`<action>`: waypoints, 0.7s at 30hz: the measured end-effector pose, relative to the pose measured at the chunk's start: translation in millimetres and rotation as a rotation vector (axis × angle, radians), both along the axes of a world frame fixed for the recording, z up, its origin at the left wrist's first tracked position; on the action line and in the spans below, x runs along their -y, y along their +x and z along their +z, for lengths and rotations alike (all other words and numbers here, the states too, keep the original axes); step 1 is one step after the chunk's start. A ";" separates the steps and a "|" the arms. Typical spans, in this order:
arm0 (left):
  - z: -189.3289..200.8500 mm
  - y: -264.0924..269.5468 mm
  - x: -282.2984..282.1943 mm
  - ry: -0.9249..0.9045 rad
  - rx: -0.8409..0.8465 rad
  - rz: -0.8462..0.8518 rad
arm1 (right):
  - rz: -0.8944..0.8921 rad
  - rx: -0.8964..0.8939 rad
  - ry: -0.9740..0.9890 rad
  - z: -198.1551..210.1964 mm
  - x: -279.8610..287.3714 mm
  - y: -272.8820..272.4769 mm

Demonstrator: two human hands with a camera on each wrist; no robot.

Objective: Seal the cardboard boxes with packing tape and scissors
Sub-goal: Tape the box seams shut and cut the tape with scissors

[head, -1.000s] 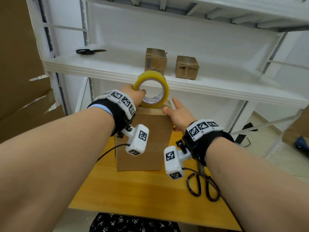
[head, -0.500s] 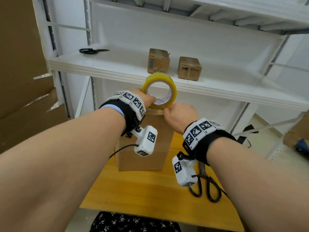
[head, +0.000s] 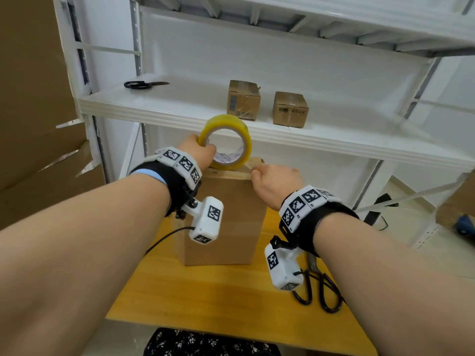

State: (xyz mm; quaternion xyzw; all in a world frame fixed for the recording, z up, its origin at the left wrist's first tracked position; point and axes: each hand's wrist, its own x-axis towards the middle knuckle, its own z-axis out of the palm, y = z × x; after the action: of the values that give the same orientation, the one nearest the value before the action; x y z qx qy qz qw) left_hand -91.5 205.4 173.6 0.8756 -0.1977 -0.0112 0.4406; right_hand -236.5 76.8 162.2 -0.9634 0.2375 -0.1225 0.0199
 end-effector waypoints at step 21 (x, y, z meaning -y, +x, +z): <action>-2.1 -11.6 16.0 0.136 0.003 0.036 | 0.083 -0.200 0.094 6.8 -16.7 16.9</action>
State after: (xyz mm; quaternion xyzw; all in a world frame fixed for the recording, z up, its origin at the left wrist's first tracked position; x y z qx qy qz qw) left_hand -103.1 189.5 171.5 0.9070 -0.1815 -0.0153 0.3798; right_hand -219.7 93.5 168.9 -0.9778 0.2039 -0.0135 0.0464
